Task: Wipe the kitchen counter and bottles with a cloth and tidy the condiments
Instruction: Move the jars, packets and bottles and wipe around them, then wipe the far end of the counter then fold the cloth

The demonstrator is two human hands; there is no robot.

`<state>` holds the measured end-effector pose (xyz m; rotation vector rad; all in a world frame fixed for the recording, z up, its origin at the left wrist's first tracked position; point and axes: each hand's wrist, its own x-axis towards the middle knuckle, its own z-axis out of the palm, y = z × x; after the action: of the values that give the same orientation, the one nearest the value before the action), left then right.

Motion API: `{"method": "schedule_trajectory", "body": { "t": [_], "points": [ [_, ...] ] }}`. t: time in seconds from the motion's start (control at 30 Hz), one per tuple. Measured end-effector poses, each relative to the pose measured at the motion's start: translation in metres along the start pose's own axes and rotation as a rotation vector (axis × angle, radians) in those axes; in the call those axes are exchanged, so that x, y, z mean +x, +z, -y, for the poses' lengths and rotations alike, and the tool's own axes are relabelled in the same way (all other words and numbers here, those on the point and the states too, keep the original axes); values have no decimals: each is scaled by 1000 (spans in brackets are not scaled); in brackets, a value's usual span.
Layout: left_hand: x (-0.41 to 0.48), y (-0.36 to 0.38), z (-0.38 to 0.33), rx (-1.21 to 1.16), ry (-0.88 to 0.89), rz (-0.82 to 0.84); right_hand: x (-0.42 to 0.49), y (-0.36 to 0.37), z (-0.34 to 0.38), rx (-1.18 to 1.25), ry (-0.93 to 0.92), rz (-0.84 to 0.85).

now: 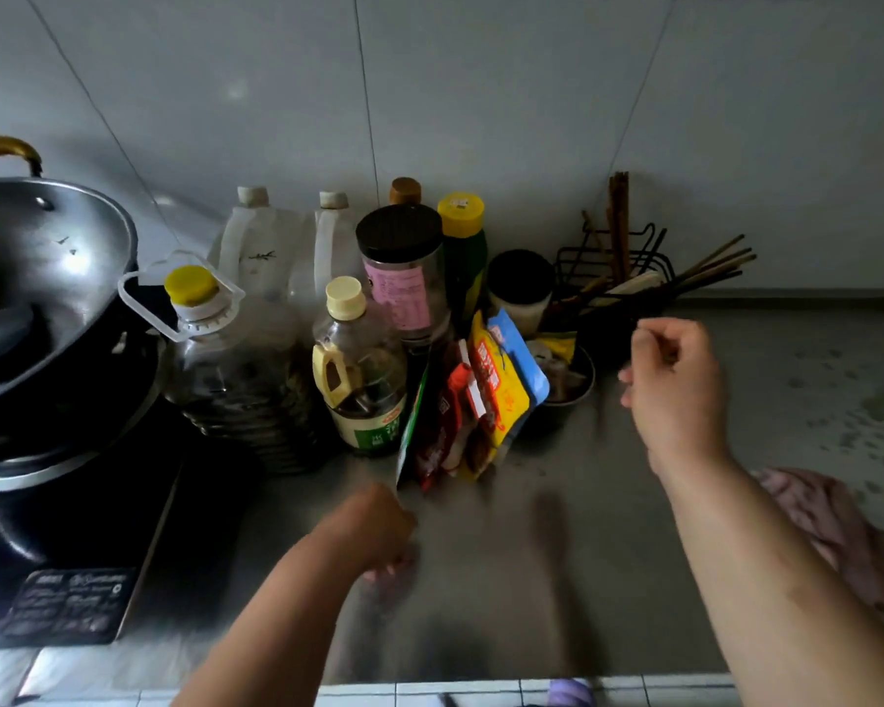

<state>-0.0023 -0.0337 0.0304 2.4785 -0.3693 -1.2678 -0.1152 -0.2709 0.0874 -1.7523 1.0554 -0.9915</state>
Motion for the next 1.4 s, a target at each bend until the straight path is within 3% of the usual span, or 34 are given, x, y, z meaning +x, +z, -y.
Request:
{"method": "schedule_trajectory", "body": {
  "t": [0.2,0.4,0.57,0.73,0.83,0.93,1.0,1.17,1.27,1.4],
  "points": [
    [-4,33,-41,61,127,130,-16,-75,-79,-219,225,14],
    [-5,75,-93,169,425,103,-19,-147,-116,-531,213,-30],
    [0,101,-136,240,433,121,6,-190,-148,-679,317,-42],
    [15,135,-186,197,404,71,40,-203,-188,-826,400,118],
    [20,167,-225,143,399,49,57,-219,-202,-1059,375,145],
    [28,207,-273,76,354,44,79,-240,-225,-1159,459,387],
    [34,228,-295,48,319,50,88,-245,-233,-1057,420,546],
    [56,274,-331,-62,260,-61,117,-257,-222,-503,264,786],
    [58,276,-335,-338,226,-48,133,-258,-211,-304,225,799],
    [50,249,-328,-805,175,-93,162,-260,-210,-116,368,902]
  ]
}}
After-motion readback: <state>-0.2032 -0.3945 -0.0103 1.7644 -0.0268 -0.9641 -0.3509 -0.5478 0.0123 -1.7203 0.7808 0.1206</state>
